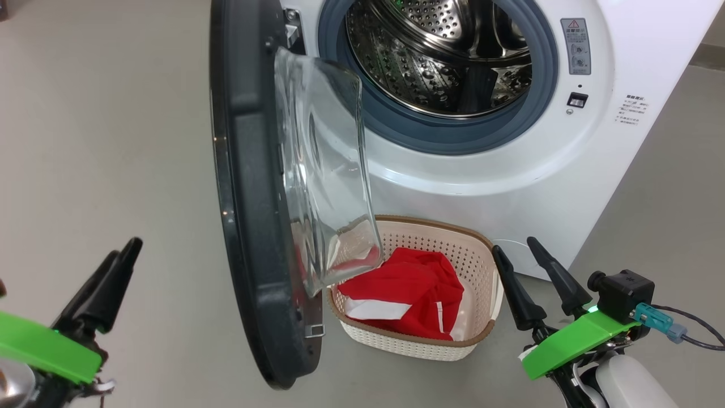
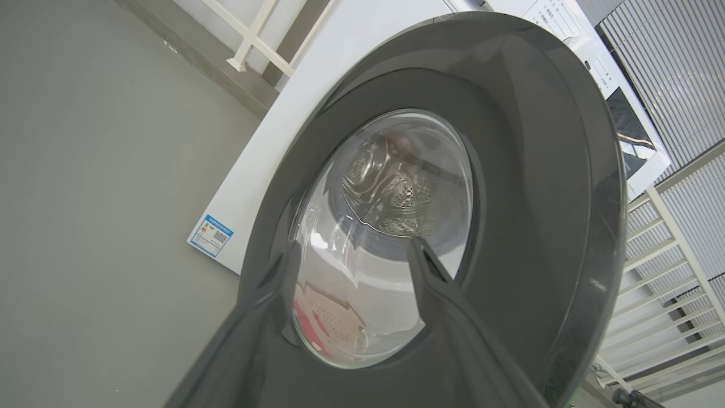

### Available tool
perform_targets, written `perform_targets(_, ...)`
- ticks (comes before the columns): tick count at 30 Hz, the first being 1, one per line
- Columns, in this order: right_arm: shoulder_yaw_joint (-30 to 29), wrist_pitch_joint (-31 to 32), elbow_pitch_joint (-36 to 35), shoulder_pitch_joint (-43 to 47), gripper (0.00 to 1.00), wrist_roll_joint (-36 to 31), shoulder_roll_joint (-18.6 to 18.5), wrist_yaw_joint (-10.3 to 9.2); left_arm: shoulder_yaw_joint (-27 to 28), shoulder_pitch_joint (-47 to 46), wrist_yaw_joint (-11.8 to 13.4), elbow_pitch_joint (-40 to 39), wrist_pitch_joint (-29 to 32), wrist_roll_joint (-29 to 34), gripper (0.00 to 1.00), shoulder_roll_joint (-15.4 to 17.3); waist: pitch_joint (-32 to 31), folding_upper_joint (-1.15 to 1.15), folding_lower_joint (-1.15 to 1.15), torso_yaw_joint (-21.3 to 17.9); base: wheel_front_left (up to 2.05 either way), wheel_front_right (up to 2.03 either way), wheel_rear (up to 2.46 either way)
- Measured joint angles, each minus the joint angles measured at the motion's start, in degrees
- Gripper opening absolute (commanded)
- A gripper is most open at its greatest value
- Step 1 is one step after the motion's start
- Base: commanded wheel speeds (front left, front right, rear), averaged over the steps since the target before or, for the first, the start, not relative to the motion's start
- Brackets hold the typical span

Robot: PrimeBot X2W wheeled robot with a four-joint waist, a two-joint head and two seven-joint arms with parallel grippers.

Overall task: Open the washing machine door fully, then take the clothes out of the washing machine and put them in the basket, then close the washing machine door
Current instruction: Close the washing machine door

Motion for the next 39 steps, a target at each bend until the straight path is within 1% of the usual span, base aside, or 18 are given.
perform_targets(4, 0.14, 0.0, -0.1, -0.01, 1.0, 0.0, -0.13, 0.0, -1.42, 2.21, -0.51, -0.03, -7.03, 7.21, 1.0, 0.1, 0.14, 0.0, 0.0, -0.02, 0.0, 0.0, 0.0)
perform_targets(6, 0.24, 0.0, -0.12, -0.01, 1.0, 0.0, -0.22, 0.0, -2.71, 3.41, -0.79, -0.02, -10.06, 9.7, 1.0, 0.01, 0.22, 0.0, 0.0, -0.08, 0.0, 0.0, 0.0)
perform_targets(13, 0.35, 0.0, -0.33, -0.01, 1.0, 0.0, -0.32, 0.0, -5.3, 6.87, -0.81, 1.65, -20.8, 15.9, 1.0, -0.14, 0.36, 0.0, 0.0, -0.44, 0.0, 0.0, 0.0)
perform_targets(19, 0.56, 0.0, -0.41, -0.01, 1.0, 0.0, -0.37, 0.0, -7.81, 8.59, -0.82, 3.83, -28.44, 19.62, 1.0, -0.11, 0.52, 0.0, 0.0, -0.82, 0.0, 0.0, 0.0)
perform_targets(20, 0.56, 0.0, -0.41, -0.01, 1.0, 0.0, -0.37, 0.0, -7.81, 8.59, -0.82, 3.83, -28.44, 19.62, 1.0, -0.11, 0.52, 0.0, 0.0, -0.82, 0.0, 0.0, 0.0)
perform_targets(26, 0.7, 0.0, -0.43, -0.01, 1.0, 0.0, -0.55, 0.0, -9.64, 9.61, -1.18, 6.38, -34.82, 23.99, 1.0, 0.09, 0.67, 0.0, 0.0, -1.17, 0.0, 0.0, 0.0)
perform_targets(31, 0.71, 0.0, -0.44, -0.01, 1.0, 0.0, -0.58, 0.0, -10.46, 9.76, -1.15, 7.79, -38.58, 27.31, 1.0, 0.08, 0.58, 0.0, 0.0, -1.35, 0.0, 0.0, 0.0)
perform_targets(36, 0.71, 0.0, -0.44, -0.01, 1.0, 0.0, -0.58, 0.0, -11.16, 10.78, -0.63, 9.21, -40.13, 29.31, 1.0, -0.1, 0.13, 0.0, 0.0, -1.3, 0.0, 0.0, 0.0)
perform_targets(37, 0.74, 0.0, -0.46, -0.01, 1.0, 0.0, -0.58, 0.0, -11.37, 10.78, -0.16, 9.43, -40.6, 30.54, 1.0, -0.09, 0.02, 0.0, 0.0, -1.29, 0.0, 0.0, 0.0)
perform_targets(39, 0.79, 0.0, -0.45, -0.01, 1.0, 0.0, -0.58, 0.0, -11.35, 10.78, -0.13, 9.47, -41.07, 30.63, 1.0, -0.23, 0.0, 0.0, 0.0, -1.29, 0.0, 0.0, 0.0)
